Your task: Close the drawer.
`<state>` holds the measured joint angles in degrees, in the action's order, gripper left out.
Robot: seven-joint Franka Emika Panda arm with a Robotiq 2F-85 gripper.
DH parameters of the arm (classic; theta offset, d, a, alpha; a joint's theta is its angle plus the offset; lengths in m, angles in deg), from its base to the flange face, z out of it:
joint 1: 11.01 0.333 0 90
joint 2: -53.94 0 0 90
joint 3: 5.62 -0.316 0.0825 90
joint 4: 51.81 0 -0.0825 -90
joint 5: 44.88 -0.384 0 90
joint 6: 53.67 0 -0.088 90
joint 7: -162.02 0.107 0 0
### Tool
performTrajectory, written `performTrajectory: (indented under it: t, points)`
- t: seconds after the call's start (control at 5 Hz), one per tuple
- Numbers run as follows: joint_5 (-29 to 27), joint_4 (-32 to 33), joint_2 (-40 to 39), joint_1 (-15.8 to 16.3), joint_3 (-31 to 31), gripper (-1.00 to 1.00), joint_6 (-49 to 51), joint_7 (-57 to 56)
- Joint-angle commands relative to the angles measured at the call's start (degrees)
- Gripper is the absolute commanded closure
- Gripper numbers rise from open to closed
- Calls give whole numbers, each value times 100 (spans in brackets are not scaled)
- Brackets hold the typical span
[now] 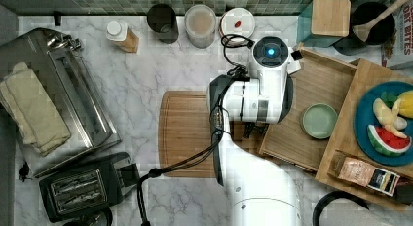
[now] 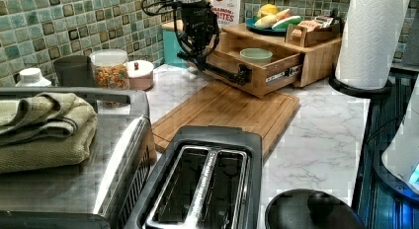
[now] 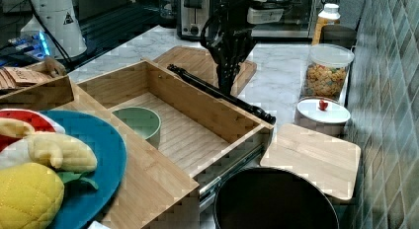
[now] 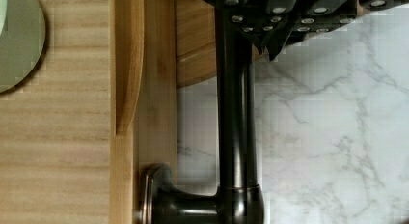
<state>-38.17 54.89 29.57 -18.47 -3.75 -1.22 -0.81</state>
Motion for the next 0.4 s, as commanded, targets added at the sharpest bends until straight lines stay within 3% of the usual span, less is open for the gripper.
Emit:
performTrajectory:
  t: [0.2,0.4]
  points:
    - [-282,286,181,-1282,641,100,-204,-1346]
    - [-167,204,118,-1437,872,100,-221,-1784]
